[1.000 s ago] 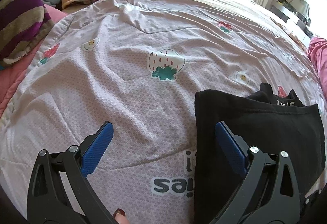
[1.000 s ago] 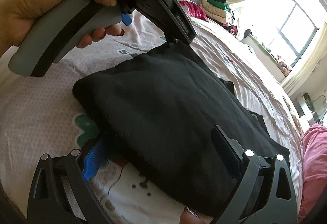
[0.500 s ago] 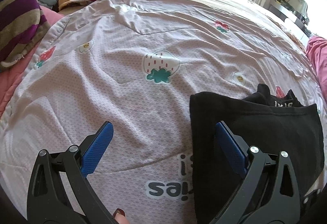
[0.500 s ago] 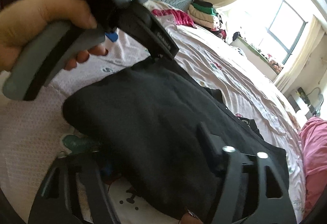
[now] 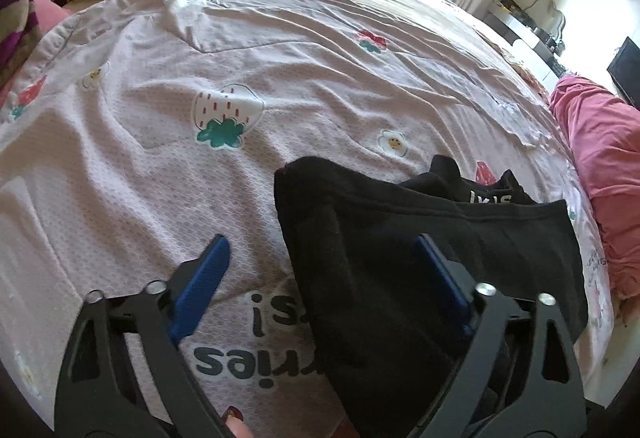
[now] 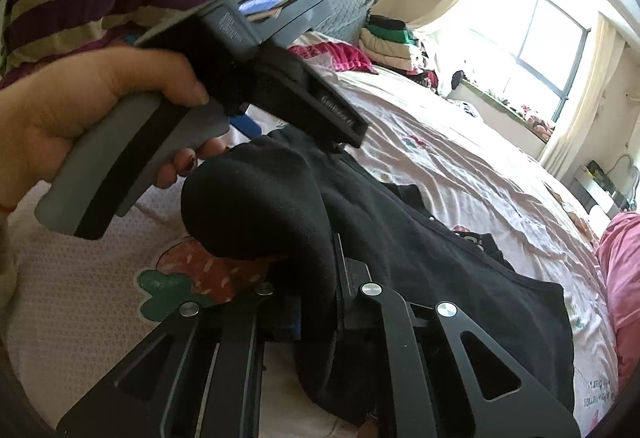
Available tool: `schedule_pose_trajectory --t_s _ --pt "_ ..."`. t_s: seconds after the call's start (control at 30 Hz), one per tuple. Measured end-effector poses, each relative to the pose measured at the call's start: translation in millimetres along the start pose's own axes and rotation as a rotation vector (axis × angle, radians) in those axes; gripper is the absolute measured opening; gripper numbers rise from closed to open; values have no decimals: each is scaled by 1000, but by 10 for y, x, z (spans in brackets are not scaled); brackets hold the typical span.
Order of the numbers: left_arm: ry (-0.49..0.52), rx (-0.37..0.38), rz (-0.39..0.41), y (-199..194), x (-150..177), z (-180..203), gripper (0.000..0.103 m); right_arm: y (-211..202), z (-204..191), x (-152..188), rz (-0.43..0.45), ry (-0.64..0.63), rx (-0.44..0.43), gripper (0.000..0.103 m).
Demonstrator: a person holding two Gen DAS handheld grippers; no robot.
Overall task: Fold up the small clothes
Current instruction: 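Grasp the edge of the folded black sweatshirt with the right tool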
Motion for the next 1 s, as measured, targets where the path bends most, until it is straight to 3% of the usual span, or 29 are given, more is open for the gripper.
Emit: schedule_pose_trajectory --t_s 0.1,0.23,0.4,0.7,1.0 --pt "-5 38 -11 12 29 62 61 -52 21 5 11 9 5 9" --pt "10 62 -7 -7 61 172 52 -130 73 12 34 17 20 9" --pt "51 72 42 -122 97 374 24 -237 164 24 59 28 44 8" --pt "76 103 116 -401 122 601 16 -447 336 146 75 84 81 7" --pt "114 99 155 -629 128 1049 15 -649 685 296 36 190 67 6"
Point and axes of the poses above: each gripper's, at about its wrist camera, not at the fingertips, and y roughly the way its jaws point, z to its right, x to its underside, the point moved 4 cm from there along y, roughly the way its jaws point, and after that the axes turned 4 degrees about -x, right-handed, at the moved point
